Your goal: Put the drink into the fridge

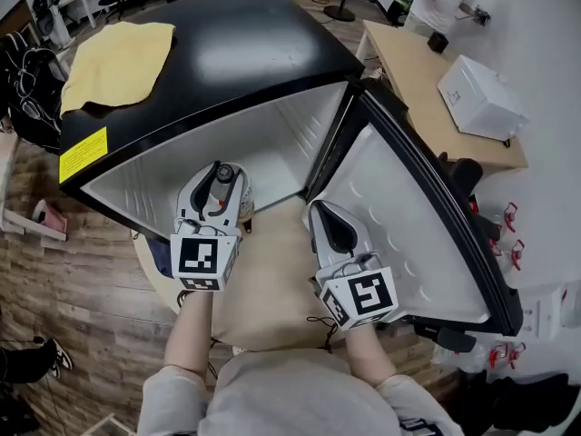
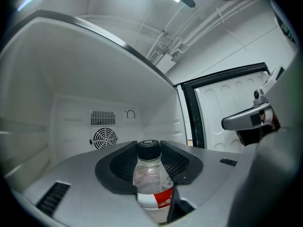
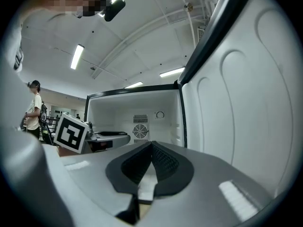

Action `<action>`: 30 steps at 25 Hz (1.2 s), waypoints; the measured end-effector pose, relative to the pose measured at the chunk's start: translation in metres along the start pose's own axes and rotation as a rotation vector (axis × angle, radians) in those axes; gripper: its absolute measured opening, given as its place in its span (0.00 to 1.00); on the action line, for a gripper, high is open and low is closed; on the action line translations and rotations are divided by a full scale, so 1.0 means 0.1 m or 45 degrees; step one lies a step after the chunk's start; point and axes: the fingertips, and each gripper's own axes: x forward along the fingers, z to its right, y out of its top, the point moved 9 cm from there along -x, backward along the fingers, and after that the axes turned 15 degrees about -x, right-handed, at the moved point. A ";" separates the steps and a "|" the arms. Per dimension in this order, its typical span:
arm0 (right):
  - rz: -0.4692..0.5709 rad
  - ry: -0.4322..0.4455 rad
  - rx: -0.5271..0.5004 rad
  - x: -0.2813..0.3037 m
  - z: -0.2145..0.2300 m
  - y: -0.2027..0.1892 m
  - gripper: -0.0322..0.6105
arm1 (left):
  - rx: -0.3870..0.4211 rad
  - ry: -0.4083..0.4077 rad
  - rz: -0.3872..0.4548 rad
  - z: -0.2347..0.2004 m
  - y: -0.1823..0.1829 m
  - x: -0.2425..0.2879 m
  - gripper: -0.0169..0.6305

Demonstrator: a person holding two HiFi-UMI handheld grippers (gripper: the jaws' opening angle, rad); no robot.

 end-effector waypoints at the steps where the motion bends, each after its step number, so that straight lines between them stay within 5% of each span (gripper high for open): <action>1: -0.005 0.003 0.003 0.00 0.01 -0.02 0.07 | 0.000 0.005 -0.008 -0.02 -0.03 0.06 0.27; 30: -0.068 0.038 0.023 -0.07 0.25 -0.26 0.07 | 0.005 0.187 -0.016 -0.29 -0.30 0.89 0.27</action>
